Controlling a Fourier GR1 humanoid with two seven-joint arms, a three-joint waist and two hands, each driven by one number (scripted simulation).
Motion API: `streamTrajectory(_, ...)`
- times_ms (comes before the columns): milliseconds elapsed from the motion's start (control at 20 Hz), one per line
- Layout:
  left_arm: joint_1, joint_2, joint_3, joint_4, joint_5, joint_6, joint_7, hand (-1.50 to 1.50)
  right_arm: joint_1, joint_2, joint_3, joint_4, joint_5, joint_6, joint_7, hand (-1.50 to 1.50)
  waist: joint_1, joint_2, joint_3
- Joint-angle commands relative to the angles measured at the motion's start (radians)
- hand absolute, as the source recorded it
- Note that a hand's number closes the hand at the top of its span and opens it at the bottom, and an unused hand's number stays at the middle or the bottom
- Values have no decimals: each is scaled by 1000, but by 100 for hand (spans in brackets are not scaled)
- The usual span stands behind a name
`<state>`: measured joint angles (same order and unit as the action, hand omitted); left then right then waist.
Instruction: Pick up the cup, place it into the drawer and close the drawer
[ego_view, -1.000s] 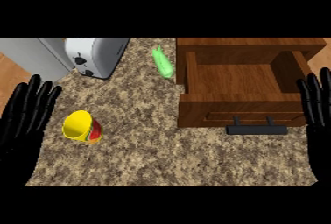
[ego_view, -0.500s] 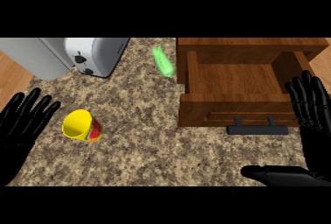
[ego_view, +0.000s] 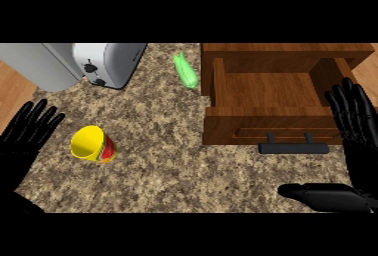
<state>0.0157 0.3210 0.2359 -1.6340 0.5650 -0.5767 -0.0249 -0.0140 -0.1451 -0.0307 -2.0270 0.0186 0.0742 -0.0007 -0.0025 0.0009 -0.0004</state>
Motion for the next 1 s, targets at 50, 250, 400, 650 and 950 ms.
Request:
streamTrajectory(50,-24,-24,22,168,-182,-23,-145,-150,-67,18,7,100,36,-12,-36,-150,3,1,0)
streamTrajectory(250,-46,-57,5,281,-314,28,-244,-150,-9,-15,-44,26,-15,28,-17,-150,-1,0,0)
streamTrajectory(400,-115,33,79,450,-294,-17,-274,-150,2,27,19,-29,20,4,25,-150,-4,0,0)
streamTrajectory(650,-179,34,52,715,-479,20,-507,-150,-59,14,-3,24,23,10,16,-150,-5,1,-1)
streamTrajectory(950,-272,60,33,1027,-579,14,-756,-150,9,-15,-53,22,-30,72,-22,-150,-14,3,-1)
